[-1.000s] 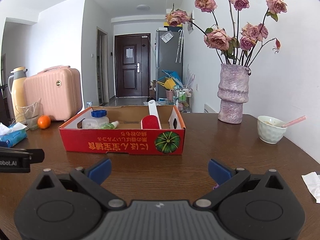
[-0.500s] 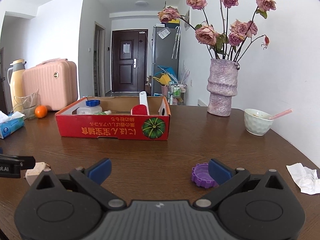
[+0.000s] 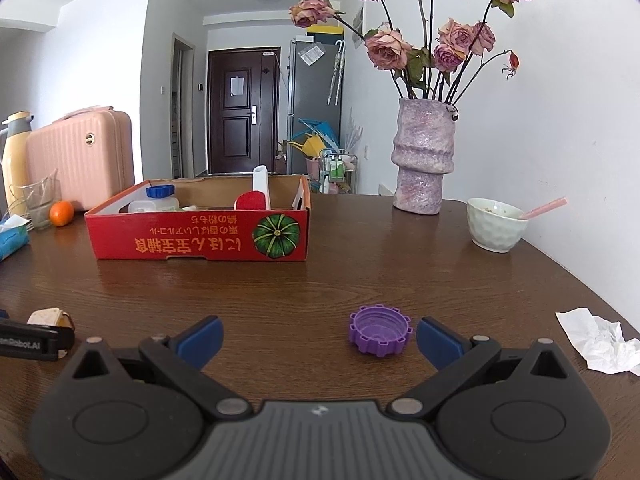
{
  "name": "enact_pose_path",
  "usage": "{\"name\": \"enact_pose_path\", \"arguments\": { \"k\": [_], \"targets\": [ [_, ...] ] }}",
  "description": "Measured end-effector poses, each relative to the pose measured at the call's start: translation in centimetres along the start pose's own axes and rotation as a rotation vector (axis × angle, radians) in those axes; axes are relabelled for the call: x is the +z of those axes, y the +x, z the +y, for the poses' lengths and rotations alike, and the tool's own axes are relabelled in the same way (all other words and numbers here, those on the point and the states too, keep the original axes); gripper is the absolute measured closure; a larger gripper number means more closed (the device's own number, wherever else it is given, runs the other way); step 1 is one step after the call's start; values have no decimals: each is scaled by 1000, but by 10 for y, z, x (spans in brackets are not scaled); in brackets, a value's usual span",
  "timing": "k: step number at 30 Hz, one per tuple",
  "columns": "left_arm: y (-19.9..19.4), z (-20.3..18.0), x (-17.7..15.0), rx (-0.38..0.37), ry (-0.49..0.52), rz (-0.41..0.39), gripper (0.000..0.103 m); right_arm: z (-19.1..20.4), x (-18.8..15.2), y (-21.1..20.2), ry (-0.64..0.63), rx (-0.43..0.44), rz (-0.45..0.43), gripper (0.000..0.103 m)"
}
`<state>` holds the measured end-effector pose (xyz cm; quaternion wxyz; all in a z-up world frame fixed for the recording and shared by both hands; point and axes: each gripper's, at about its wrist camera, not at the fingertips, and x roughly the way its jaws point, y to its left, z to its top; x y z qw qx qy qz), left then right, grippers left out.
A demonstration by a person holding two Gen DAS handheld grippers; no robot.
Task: Organize rigid objects
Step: 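Grasp the white plug adapter with the left tool while the right tool moves toward the purple cap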
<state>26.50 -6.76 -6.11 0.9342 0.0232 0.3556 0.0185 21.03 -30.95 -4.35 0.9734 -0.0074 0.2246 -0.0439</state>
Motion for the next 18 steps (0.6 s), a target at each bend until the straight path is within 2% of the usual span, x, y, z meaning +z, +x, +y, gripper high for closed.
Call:
{"name": "enact_pose_path", "arguments": {
  "k": [3,9,18],
  "targets": [
    [9,2,1,-26,-8,31,33,1,-1,2,-5,2,6,0],
    [8,1,0,-52,-1,24,33,1,-1,4,-6,2,11,0],
    [-8,2,3,-65,4,-40,33,0,-1,6,-8,-9,17,0]
  ]
}}
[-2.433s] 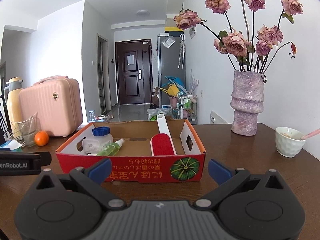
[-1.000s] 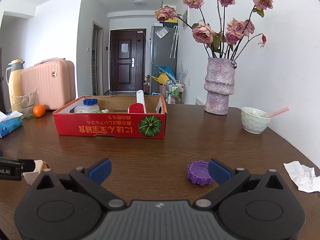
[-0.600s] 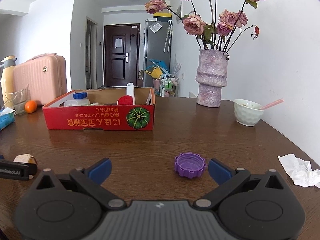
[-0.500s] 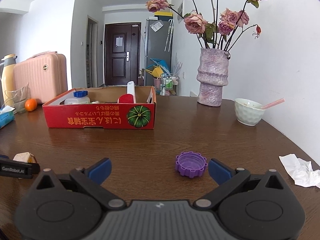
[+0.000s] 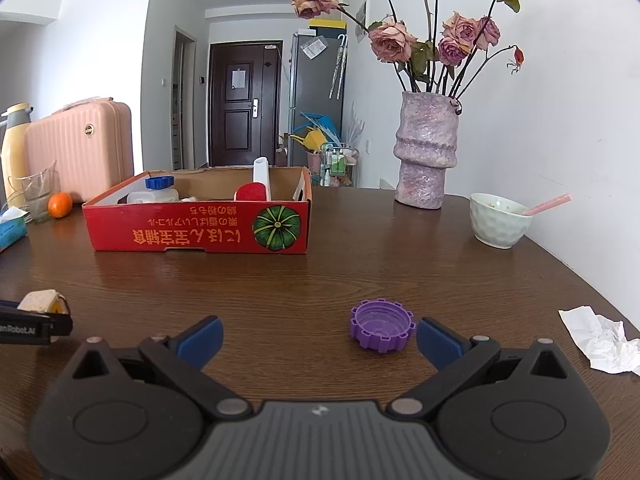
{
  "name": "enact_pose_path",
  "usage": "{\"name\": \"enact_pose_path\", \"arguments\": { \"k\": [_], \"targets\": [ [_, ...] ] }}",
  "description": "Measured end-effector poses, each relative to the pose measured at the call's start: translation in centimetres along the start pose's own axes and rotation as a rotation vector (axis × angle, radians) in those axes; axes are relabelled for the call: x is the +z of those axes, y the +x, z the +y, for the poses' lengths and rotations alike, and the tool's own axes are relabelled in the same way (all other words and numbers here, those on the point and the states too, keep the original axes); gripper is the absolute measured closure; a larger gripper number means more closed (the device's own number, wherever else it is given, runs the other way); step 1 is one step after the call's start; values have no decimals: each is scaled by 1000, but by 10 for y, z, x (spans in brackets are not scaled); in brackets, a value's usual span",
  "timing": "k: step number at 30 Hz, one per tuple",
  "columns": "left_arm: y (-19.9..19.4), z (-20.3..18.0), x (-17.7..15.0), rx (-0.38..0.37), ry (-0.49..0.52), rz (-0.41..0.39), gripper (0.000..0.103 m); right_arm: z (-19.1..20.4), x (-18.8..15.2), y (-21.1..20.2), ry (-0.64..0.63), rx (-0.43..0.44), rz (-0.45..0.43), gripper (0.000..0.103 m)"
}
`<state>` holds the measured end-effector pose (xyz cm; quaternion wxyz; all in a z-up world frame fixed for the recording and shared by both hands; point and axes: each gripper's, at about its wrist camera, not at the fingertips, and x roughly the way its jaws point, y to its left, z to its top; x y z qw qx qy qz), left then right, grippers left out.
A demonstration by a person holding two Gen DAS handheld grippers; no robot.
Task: Organize rigid objects
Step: 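Grasp the white plug adapter with the left tool while the right tool moves toward the purple cap, then lift the plug adapter with the left tool while the right tool grasps the purple cap, then carry the plug adapter with the left tool while the right tool carries the purple cap over the box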
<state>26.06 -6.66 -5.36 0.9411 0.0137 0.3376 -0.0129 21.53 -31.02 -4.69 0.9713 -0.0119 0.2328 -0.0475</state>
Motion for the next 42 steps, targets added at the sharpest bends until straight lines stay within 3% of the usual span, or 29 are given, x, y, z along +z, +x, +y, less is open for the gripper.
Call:
{"name": "enact_pose_path", "arguments": {
  "k": [15,25,34,37,40,42],
  "targets": [
    [-25,3,10,-24,-2,-74,33,-41,5,44,-15,-83,109,0],
    [-27,1,13,-22,1,-89,33,-58,12,87,62,-60,205,0],
    [-26,2,17,-26,2,-92,33,-54,13,99,84,-52,218,2],
    [-25,2,18,-28,2,-91,33,-54,12,103,87,-42,236,17],
    [-25,2,18,-27,1,-92,33,-54,12,101,87,-27,228,47],
    [-25,2,18,-27,0,-93,33,-53,11,100,86,-23,227,51]
  ]
}}
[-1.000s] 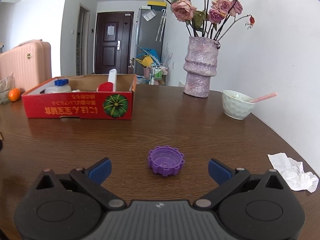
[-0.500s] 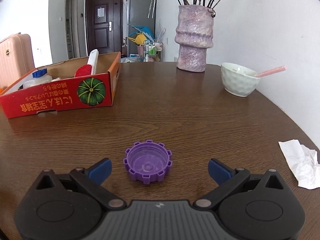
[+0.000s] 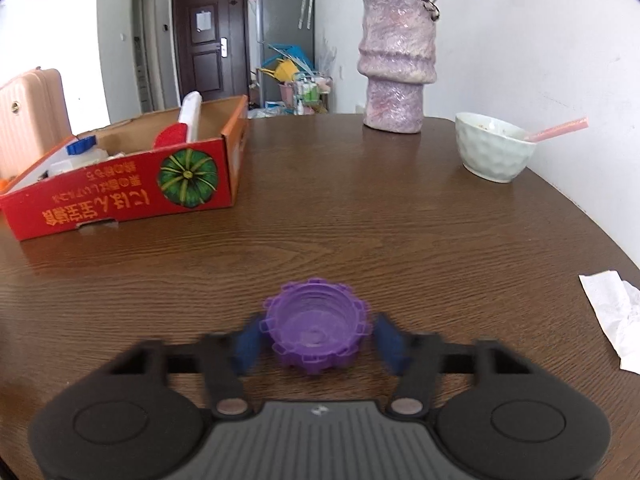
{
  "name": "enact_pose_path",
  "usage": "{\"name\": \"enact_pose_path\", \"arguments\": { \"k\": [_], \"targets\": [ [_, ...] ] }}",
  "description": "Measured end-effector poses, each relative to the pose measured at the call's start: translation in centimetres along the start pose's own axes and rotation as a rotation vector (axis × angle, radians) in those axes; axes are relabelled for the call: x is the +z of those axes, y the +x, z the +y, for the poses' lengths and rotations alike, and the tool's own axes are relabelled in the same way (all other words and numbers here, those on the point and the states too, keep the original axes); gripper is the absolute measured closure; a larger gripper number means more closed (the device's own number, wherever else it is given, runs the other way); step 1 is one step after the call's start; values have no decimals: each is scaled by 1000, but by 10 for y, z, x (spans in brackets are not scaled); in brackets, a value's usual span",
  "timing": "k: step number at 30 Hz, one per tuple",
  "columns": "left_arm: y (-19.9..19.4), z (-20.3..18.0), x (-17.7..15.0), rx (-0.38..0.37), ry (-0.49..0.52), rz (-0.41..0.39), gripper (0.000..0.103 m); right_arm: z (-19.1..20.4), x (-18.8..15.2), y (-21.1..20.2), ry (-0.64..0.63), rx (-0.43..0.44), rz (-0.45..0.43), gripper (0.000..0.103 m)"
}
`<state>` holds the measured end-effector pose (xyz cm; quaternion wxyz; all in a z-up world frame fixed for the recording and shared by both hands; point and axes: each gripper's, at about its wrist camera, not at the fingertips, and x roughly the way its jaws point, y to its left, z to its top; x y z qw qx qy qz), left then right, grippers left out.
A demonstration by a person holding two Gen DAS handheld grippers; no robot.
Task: Organize rigid objects
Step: 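Carry the plug adapter with the left tool while the right tool carries the purple cap over the box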
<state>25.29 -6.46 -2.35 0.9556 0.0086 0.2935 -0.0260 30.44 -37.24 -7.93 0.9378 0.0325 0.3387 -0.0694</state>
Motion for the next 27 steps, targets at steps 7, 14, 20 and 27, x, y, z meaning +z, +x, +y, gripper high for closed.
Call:
{"name": "enact_pose_path", "arguments": {
  "k": [7,14,20,27],
  "targets": [
    [-1,1,0,-1,-3,-3,33,11,-2,-9,-29,0,-32,51],
    [-3,3,1,-1,-5,-12,33,29,-3,-26,-57,39,-74,51],
    [-7,4,5,-2,-7,-23,33,51,2,-42,-86,89,-111,51],
    [-12,3,13,-7,-5,-44,33,76,10,-55,-123,136,-147,51]
  ]
}}
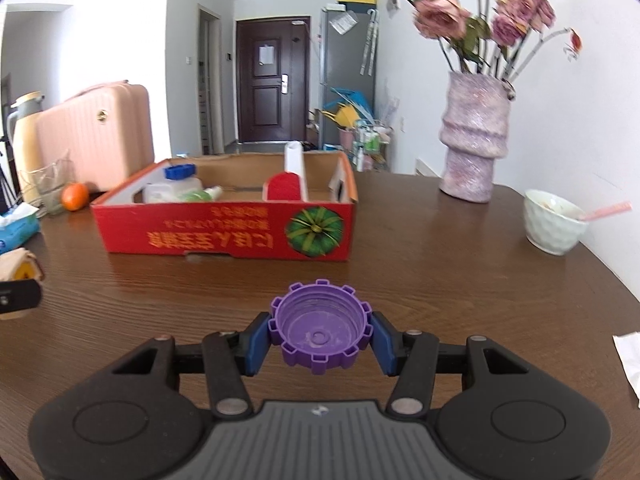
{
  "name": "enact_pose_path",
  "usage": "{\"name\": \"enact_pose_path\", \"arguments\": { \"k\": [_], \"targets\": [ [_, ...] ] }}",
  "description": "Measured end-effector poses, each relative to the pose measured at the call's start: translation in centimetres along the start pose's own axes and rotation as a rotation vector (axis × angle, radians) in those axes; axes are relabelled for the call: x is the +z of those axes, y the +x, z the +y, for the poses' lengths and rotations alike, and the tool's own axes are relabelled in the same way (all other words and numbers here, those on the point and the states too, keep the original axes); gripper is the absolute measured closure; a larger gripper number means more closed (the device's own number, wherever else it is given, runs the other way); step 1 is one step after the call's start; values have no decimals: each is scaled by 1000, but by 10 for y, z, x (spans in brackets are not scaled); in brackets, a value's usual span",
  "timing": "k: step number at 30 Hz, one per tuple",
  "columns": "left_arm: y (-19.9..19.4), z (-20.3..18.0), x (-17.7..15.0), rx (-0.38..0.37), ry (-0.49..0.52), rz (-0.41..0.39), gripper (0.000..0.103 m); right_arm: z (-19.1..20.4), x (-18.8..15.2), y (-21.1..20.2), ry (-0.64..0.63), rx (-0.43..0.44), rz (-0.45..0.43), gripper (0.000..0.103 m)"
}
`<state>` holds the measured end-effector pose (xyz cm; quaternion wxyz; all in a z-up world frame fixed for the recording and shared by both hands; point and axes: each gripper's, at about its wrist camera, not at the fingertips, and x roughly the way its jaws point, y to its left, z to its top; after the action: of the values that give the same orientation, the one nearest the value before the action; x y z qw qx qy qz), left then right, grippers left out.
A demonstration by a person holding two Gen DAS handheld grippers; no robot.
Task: Organize rigid objects
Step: 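Carry the plug adapter with the left tool while the right tool carries the purple cap over the box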
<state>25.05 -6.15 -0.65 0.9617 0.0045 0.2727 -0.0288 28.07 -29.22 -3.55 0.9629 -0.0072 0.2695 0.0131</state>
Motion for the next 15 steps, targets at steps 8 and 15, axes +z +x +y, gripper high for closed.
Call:
{"name": "enact_pose_path", "arguments": {
  "k": [8,15],
  "targets": [
    [1,-3,11,-3,2,-16,33,19,13,-3,-16,37,-31,51],
    [8,-3,21,1,6,-20,33,30,26,0,-21,58,-54,51]
  ]
}}
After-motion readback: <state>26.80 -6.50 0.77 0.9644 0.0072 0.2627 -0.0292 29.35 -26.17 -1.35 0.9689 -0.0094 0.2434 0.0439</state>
